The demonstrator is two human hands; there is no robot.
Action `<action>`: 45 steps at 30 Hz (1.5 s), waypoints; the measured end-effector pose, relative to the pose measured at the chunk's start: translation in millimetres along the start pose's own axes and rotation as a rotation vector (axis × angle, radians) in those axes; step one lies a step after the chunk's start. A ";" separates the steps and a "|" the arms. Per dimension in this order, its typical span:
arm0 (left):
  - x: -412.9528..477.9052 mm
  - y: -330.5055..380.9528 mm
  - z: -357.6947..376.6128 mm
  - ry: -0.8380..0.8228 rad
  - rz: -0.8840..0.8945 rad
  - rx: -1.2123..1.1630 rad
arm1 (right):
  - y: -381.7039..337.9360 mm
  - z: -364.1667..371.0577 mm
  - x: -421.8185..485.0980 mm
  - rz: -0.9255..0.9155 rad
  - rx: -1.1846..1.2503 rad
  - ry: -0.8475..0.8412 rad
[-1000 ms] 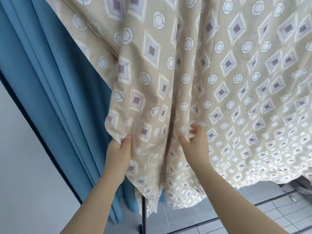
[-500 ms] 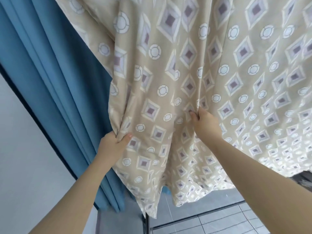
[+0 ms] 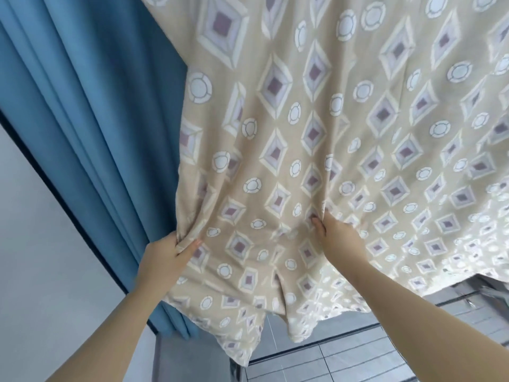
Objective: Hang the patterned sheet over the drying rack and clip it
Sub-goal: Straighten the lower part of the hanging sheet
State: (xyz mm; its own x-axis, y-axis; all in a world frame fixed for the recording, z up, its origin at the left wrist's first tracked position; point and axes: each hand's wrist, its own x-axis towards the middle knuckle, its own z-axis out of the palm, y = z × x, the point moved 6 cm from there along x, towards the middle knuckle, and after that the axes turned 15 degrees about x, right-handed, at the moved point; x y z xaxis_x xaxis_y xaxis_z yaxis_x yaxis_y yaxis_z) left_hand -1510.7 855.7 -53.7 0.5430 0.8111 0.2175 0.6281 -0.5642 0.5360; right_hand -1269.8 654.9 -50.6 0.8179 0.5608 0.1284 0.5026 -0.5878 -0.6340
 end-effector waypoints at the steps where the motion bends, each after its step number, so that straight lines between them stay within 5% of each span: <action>1: -2.4 -2.4 3.4 -0.022 -0.009 0.019 | 2.9 5.0 -4.7 0.016 -0.009 -0.025; 5: -11.8 -14.7 20.2 -0.136 -0.098 0.023 | 13.6 23.5 -23.8 0.089 0.003 -0.120; 9: -15.7 -18.9 28.9 -0.224 -0.168 -0.224 | 15.8 25.8 -26.2 0.114 0.033 -0.126; 14: -4.7 -12.3 14.6 -0.118 -0.147 -0.324 | 3.9 14.8 -21.6 0.082 0.148 0.000; 23: -2.2 -11.1 26.4 -0.027 -0.165 -0.273 | 13.2 28.4 -31.7 0.121 0.288 -0.047; 28: -12.0 -29.4 57.2 0.056 -0.405 -0.235 | 37.3 42.9 -43.1 0.227 0.366 -0.090; 35: -57.5 -36.6 132.7 -0.174 -0.672 -0.224 | 82.2 62.5 -64.5 0.355 0.385 -0.117; 40: -93.9 0.2 156.9 -0.153 -0.723 -0.353 | 127.8 57.8 -75.5 0.392 0.453 -0.190; 45: -132.5 71.8 205.6 -0.328 -0.685 -0.369 | 174.8 28.4 -78.7 0.401 0.488 -0.270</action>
State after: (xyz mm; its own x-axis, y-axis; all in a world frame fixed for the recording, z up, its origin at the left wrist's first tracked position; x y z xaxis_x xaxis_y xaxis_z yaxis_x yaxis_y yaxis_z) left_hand -1422.9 676.0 -211.7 0.2792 0.8373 -0.4700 0.6858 0.1687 0.7079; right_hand -1254.3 524.6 -193.2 0.7843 0.5175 -0.3422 -0.0601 -0.4855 -0.8722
